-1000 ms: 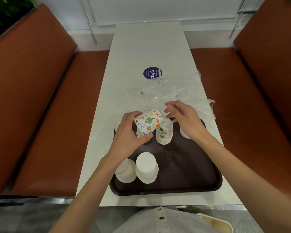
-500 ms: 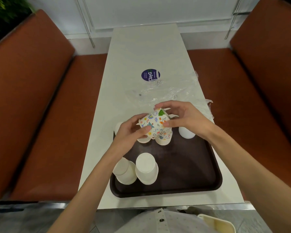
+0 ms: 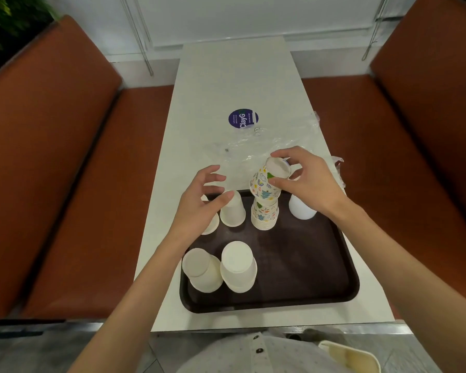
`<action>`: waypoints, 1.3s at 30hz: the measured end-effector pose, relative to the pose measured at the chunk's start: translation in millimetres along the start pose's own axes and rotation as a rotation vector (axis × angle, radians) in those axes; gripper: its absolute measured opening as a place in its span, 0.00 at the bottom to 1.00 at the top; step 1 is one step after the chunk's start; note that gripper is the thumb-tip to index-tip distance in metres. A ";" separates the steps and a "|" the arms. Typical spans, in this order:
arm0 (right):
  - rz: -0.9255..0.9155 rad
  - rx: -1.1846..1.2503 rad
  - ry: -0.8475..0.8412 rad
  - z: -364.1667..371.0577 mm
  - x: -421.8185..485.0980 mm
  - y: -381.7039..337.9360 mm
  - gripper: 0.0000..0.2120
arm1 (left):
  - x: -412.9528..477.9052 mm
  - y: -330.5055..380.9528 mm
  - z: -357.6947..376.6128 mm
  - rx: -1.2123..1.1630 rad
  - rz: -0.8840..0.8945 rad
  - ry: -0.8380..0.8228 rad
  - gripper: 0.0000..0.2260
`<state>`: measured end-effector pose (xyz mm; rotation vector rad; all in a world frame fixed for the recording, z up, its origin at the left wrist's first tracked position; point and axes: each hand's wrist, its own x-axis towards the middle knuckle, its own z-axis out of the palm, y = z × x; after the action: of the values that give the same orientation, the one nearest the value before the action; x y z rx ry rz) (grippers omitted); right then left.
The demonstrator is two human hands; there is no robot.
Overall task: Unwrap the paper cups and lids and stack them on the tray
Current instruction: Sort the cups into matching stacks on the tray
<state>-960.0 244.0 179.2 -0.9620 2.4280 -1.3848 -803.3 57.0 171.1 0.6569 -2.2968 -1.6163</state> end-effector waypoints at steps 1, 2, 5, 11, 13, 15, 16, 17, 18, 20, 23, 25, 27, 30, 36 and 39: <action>-0.016 -0.049 -0.005 2.5 0.1 1.7 0.22 | -1.4 -0.7 -0.4 0.004 0.006 0.011 0.24; -0.025 -0.084 -0.015 5.7 0.1 3.6 0.23 | -2.9 -1.5 -0.2 0.008 0.012 0.018 0.23; -0.050 -0.164 -0.052 15.7 0.2 11.2 0.24 | -7.1 -5.2 2.5 0.007 0.020 0.026 0.22; 0.012 -0.215 -0.139 35.5 0.0 24.9 0.23 | -8.8 -8.6 2.8 -0.029 0.036 0.087 0.15; 0.038 -0.206 -0.143 40.7 -0.7 28.8 0.23 | -8.3 -8.8 2.0 -0.031 0.039 0.093 0.14; 0.069 -0.211 -0.138 44.0 -0.2 32.2 0.23 | -8.3 -9.0 0.8 -0.033 0.045 0.100 0.14; 0.084 -0.212 -0.139 45.2 0.1 33.8 0.23 | -8.6 -9.4 0.0 -0.034 0.047 0.100 0.14; 0.096 -0.212 -0.141 46.1 0.6 35.4 0.23 | -8.8 -10.0 -0.4 -0.036 0.049 0.100 0.14; 0.104 -0.212 -0.145 47.1 0.8 36.9 0.23 | -9.2 -10.8 -0.7 -0.039 0.048 0.100 0.14; 0.113 -0.206 -0.143 49.6 0.2 40.6 0.23 | -10.0 -12.4 -1.1 -0.042 0.045 0.099 0.14; 0.125 -0.180 -0.130 54.1 -4.2 47.3 0.23 | -13.6 -10.6 -1.2 -0.027 0.049 0.089 0.14; 0.119 -0.166 -0.140 56.7 -7.1 50.0 0.24 | -18.5 -7.4 -2.3 -0.024 0.043 0.077 0.14; 0.117 -0.174 -0.159 58.6 -9.7 49.4 0.25 | -27.4 -4.2 -5.5 -0.032 0.032 0.061 0.12; 0.074 -0.230 -0.150 55.6 -18.7 40.3 0.29 | -49.2 0.0 -15.0 -0.091 0.031 0.054 0.11; -0.050 0.133 -0.167 50.9 -93.2 17.9 0.28 | -117.5 -12.8 -38.2 -0.150 0.036 0.187 0.07; 0.137 0.204 -0.408 77.0 -129.7 32.9 0.39 | -139.9 -38.8 -28.2 -0.154 -0.064 0.194 0.10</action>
<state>-839.4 281.5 90.4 -0.9044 1.9741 -1.2205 -661.2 92.8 151.4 0.8184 -2.0114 -1.6578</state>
